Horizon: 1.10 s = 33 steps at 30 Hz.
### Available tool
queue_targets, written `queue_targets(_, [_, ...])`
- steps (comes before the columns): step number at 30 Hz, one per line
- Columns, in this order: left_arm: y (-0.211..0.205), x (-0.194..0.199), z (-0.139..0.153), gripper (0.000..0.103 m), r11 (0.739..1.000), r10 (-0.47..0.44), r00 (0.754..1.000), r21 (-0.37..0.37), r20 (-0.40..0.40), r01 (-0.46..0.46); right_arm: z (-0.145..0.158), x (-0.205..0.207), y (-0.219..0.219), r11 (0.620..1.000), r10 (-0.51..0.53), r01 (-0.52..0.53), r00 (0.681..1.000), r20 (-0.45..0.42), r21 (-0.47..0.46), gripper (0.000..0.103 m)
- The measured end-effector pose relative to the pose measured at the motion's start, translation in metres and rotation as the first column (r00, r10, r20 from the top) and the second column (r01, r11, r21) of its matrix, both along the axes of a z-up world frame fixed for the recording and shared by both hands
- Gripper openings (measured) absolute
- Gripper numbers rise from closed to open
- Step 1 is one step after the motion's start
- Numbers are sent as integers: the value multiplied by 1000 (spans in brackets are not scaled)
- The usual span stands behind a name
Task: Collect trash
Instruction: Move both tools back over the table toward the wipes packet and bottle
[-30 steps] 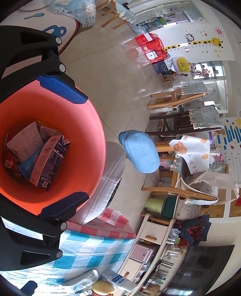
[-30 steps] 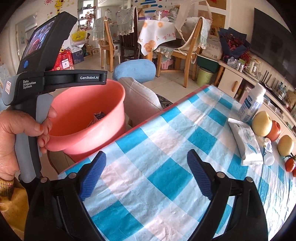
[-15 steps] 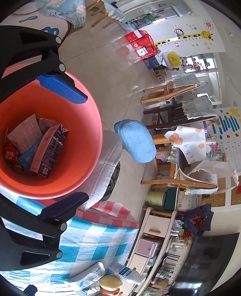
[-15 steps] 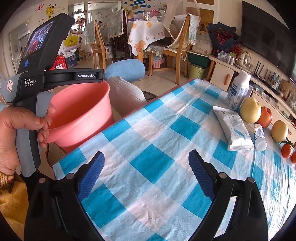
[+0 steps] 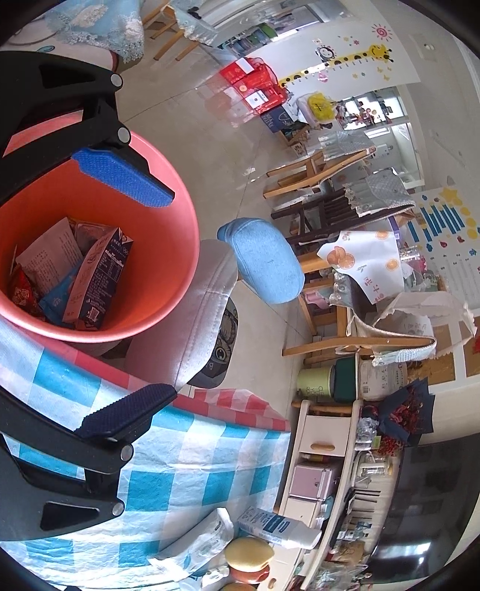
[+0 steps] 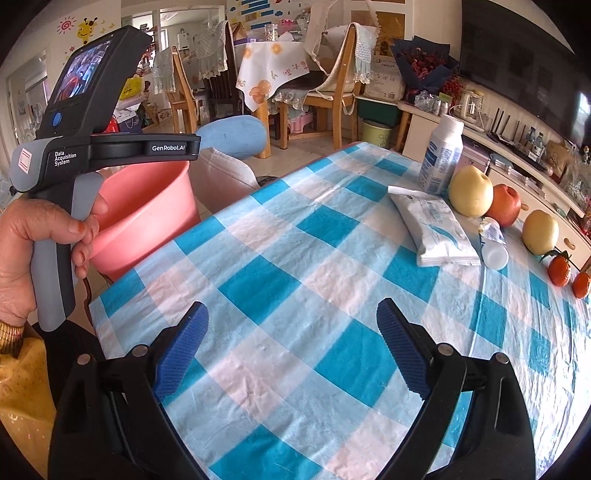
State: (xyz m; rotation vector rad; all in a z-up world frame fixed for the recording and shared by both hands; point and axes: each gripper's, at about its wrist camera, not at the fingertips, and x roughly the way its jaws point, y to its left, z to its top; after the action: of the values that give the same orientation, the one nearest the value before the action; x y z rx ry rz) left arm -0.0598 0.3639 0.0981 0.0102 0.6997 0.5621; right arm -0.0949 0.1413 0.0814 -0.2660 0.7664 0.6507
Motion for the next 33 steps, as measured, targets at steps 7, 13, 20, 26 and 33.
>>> queue_targets(7, [-21, 5, -4, 95, 998, -39, 999, 39, -27, 40, -3, 0, -22, 1000, -22, 22, 1000, -7, 19, 93])
queue_targets(13, [-34, 10, -8, 95, 996, -70, 996, 50, -49, 73, -7, 2, -43, 998, -46, 47, 999, -20, 41, 93])
queue_targets(20, [-49, 13, -10, 95, 988, -146, 989, -62, -28, 144, -11, 8, -74, 993, -87, 89, 996, -36, 78, 93])
queue_targets(26, [-68, 26, -16, 95, 945, -217, 976, -249, 15, 214, -13, 25, -118, 979, -161, 166, 986, -47, 118, 93])
queue_targets(33, [-118, 66, -26, 95, 843, -296, 954, -454, 53, 287, -9, 53, -183, 933, -278, 290, 957, -81, 213, 93])
